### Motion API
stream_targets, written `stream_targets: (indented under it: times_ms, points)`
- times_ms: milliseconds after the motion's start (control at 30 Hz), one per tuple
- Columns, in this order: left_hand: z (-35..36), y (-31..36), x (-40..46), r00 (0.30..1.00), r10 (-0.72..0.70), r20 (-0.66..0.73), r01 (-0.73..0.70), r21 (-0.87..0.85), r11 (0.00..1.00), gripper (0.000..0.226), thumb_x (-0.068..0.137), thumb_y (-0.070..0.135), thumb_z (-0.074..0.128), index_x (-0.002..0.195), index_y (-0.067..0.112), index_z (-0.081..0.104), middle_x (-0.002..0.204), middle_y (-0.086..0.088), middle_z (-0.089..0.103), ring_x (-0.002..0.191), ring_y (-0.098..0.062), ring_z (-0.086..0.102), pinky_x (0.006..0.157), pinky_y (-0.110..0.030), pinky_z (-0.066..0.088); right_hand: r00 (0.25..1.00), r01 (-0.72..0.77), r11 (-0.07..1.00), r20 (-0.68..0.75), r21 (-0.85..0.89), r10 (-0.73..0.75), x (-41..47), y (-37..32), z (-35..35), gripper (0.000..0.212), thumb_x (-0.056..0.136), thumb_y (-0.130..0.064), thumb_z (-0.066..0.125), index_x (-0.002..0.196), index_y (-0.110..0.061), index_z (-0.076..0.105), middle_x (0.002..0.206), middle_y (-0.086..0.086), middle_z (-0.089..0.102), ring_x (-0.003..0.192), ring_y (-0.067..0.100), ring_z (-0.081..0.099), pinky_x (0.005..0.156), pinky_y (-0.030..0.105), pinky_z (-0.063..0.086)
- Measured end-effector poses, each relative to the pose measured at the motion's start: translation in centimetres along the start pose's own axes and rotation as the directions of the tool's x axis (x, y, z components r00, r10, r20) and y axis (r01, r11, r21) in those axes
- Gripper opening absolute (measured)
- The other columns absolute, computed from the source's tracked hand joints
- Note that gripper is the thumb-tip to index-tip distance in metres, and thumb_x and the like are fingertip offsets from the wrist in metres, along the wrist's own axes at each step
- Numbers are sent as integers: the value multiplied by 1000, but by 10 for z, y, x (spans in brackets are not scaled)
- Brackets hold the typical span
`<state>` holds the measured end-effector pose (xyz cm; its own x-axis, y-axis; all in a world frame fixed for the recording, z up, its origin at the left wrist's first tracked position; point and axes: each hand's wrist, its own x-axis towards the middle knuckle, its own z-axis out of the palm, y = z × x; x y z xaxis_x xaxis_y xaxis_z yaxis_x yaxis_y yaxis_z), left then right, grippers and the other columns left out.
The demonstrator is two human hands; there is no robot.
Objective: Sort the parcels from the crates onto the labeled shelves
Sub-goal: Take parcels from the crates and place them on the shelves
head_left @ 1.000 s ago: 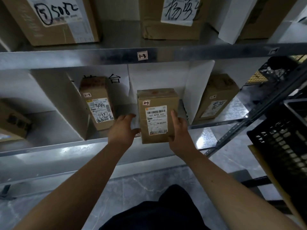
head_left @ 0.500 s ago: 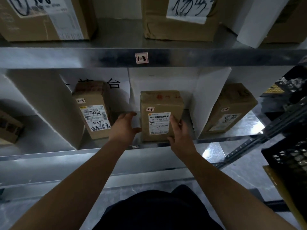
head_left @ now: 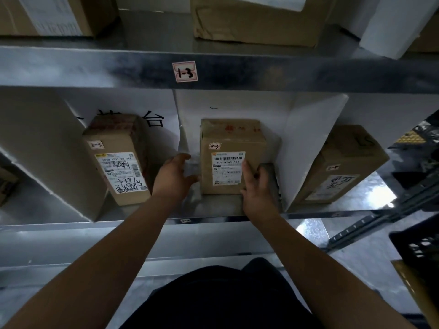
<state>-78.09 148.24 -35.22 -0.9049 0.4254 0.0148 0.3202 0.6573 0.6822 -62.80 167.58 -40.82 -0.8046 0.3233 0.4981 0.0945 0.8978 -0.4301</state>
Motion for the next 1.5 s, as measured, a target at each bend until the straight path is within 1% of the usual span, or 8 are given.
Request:
stream_targets:
  times_ms: [133,300,433,667,1000,1100,1233,1500]
  points:
    - [0,-3,-2,999,-38,31,38,-9,999,64,88,27,82,144,31,51,138,-4,59,120,-24,61,102,-45,53,993,-47,999,107,-1,47,-4,0,-3,99,97,5,59,159,-49,3,157,20,24,129,39,49,99,46,52]
    - [-3,-4,-6,996,-75,54,74,14,997,56,94,32,75,144,33,50,143,-5,57,118,-23,62,103,-46,53,982,-41,998,181,-41,48,-15,0,-10,116,86,15,61,162,-46,-2,162,23,18,120,38,57,79,39,58]
    - [-8,-8,-28,987,-90,135,85,42,995,50,97,39,70,143,33,52,144,-5,55,115,-21,61,104,-44,52,970,-125,992,209,11,120,-33,-10,-24,109,90,16,59,164,-46,7,167,14,16,143,29,39,107,32,45]
    - [-9,-15,-87,953,134,272,-214,288,934,59,98,48,60,152,33,43,152,-3,51,133,-29,51,105,-46,50,836,-525,835,283,164,470,-80,-58,-42,100,92,-7,70,165,-38,8,157,3,26,131,17,44,104,25,41]
    - [30,10,-153,810,330,485,-468,196,862,70,89,51,63,153,27,46,154,-3,51,139,-27,48,115,-48,42,711,-682,730,284,53,644,-153,-90,-84,99,95,-13,70,167,-27,3,156,9,32,143,23,33,119,41,38]
    - [47,34,-163,758,403,512,-559,192,807,70,89,60,53,153,31,47,154,-2,51,140,-25,49,115,-49,40,635,-751,661,270,-3,723,-172,-82,-108,95,98,-20,69,166,-29,5,165,5,23,151,19,20,121,29,26]
    - [72,84,-178,675,492,550,-658,148,738,72,92,61,57,155,31,41,158,-1,47,144,-23,44,119,-46,34,580,-803,595,188,-29,792,-200,-65,-146,82,95,-18,71,163,-16,25,166,12,22,153,28,25,124,37,27]
    - [137,216,-222,498,603,623,-799,61,598,73,88,59,60,153,30,43,158,-2,46,142,-27,44,114,-47,39,411,-911,412,53,-13,910,-253,-11,-255,85,96,-27,69,165,-22,18,172,1,5,155,24,20,121,34,26]
